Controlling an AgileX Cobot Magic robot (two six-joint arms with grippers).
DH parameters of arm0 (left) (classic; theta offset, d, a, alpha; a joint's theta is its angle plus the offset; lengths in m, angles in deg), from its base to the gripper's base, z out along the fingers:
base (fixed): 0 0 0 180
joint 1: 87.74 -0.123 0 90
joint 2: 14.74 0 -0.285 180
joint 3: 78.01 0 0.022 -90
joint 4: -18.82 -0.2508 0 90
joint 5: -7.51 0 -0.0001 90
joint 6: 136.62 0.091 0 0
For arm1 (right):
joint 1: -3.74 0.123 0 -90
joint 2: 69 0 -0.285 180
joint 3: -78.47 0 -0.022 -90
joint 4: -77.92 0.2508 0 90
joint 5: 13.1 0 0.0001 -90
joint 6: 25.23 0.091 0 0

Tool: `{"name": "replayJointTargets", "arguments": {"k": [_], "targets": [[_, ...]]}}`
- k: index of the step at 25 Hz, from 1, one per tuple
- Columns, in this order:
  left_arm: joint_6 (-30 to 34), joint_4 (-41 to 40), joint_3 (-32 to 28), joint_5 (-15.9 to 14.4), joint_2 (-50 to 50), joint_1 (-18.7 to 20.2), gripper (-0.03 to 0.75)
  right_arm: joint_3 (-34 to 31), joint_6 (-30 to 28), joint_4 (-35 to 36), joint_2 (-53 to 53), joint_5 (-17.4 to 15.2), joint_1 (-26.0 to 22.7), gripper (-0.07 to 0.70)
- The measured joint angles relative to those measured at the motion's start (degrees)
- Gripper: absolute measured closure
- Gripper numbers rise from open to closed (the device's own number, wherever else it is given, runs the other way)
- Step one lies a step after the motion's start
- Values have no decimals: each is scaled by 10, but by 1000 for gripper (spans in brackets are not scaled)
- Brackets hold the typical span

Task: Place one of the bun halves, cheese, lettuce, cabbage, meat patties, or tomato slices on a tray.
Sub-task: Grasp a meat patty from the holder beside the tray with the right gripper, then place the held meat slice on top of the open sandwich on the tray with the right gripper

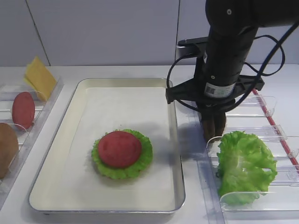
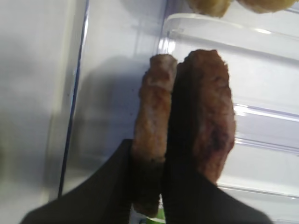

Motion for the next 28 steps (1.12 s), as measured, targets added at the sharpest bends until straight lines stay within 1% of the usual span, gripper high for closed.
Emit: {"name": "replayJointTargets", "arguments": {"k": [4, 10, 12, 16, 18, 20, 21, 24, 28], "targets": [[0, 0, 0, 0, 0, 0, 486, 0, 1, 0, -6, -3, 0, 494], [0, 0, 0, 0, 0, 0, 487, 0, 1, 3, -64, -23, 0, 497], [0, 0, 0, 0, 0, 0, 487, 0, -5, 10, -87, -31, 0, 497], [0, 0, 0, 0, 0, 0, 487, 0, -32, 36, -122, -34, 0, 497], [0, 0, 0, 0, 0, 0, 486, 0, -64, 56, -133, -34, 0, 497], [0, 0, 0, 0, 0, 0, 487, -1, -112, 100, -138, -34, 0, 497], [0, 0, 0, 0, 0, 0, 487, -4, -137, 123, -140, -28, 0, 497], [0, 0, 0, 0, 0, 0, 487, -24, -205, 215, -141, -4, 0, 498], [0, 0, 0, 0, 0, 0, 487, -56, -309, 339, -141, 45, 0, 500]]}}
